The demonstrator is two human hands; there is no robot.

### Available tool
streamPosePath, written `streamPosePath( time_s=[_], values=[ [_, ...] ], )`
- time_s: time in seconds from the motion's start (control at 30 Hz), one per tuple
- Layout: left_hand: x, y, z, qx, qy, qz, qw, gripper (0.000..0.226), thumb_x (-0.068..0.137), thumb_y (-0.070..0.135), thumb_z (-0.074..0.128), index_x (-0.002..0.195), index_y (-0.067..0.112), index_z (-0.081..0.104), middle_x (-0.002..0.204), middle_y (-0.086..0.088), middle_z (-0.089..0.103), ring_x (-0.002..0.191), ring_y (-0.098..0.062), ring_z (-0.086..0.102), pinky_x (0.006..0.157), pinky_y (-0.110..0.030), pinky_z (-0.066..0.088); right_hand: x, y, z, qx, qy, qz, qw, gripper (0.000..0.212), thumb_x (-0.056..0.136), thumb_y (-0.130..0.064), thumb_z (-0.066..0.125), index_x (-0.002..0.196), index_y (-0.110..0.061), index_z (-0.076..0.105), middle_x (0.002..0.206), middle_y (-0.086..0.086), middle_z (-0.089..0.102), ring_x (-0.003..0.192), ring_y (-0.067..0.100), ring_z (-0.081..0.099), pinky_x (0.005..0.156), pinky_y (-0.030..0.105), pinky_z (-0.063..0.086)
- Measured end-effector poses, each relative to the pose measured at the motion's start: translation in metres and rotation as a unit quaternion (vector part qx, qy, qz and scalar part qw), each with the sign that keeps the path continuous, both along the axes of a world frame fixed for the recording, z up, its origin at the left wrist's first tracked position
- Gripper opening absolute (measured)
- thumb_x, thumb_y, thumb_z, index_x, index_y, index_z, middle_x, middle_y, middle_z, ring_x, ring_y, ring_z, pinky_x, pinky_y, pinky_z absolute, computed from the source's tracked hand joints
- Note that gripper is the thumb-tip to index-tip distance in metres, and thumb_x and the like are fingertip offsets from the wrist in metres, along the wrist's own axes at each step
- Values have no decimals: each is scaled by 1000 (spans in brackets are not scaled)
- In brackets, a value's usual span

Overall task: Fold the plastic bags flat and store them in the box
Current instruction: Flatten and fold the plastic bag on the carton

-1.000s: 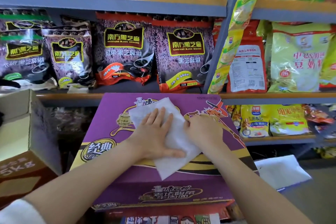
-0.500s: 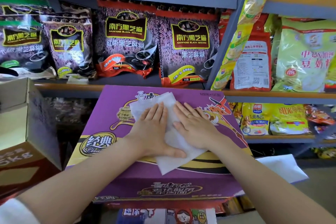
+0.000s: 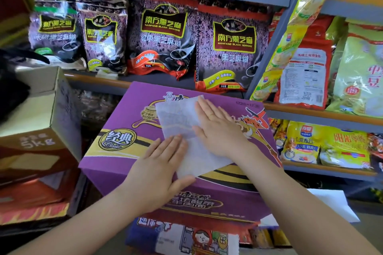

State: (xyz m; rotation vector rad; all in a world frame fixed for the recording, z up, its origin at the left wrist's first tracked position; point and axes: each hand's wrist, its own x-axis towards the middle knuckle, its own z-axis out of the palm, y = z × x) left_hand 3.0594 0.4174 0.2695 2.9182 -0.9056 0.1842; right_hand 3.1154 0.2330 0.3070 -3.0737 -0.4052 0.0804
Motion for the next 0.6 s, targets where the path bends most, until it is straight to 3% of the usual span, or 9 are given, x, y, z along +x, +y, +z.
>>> streamPosePath(
  time_s=[0.1,0.17,0.3,0.43,0.53,0.6],
  values=[
    [3,0,-2,-18,-16,17,1000,67,97,48,5,132,14,50,134,-8,53,121,-21,53,107,-35,30,5,11,-5,5,27,19,999,61,100,-41,21,149,-12,1,159,3,-4,146,15,-4,118,34,0],
    [5,0,-4,-11,-35,24,999,62,98,44,9,130,16,53,132,-7,55,119,-21,55,100,-40,41,22,13,-10,3,44,7,999,62,100,-43,21,149,-11,2,159,4,-2,146,16,-2,118,35,2],
    [7,1,-7,-3,-62,19,998,56,89,48,31,127,16,56,132,-9,55,118,-24,55,97,-47,34,55,13,-14,23,59,-19,998,61,100,-42,18,150,-13,0,159,1,-4,146,14,-3,117,36,-1],
    [8,1,-5,11,-43,20,999,66,94,55,11,131,17,52,136,-8,51,122,-23,52,100,-46,31,75,11,-16,35,60,-38,997,60,99,-43,17,150,-16,0,159,-1,-6,146,12,-4,117,38,-3],
    [7,2,-4,20,-30,25,999,70,94,57,7,133,17,50,137,-7,50,123,-22,52,100,-47,30,66,8,-14,40,2,-2,999,62,99,-44,18,150,-16,-5,157,-3,-16,145,11,-10,117,39,-7],
    [6,3,-5,22,-32,27,999,71,94,58,8,133,17,50,137,-7,50,123,-22,51,99,-49,30,41,3,-8,59,-61,60,995,61,99,-40,27,150,-17,2,158,-2,-13,146,15,-6,117,40,0]
  ],
)
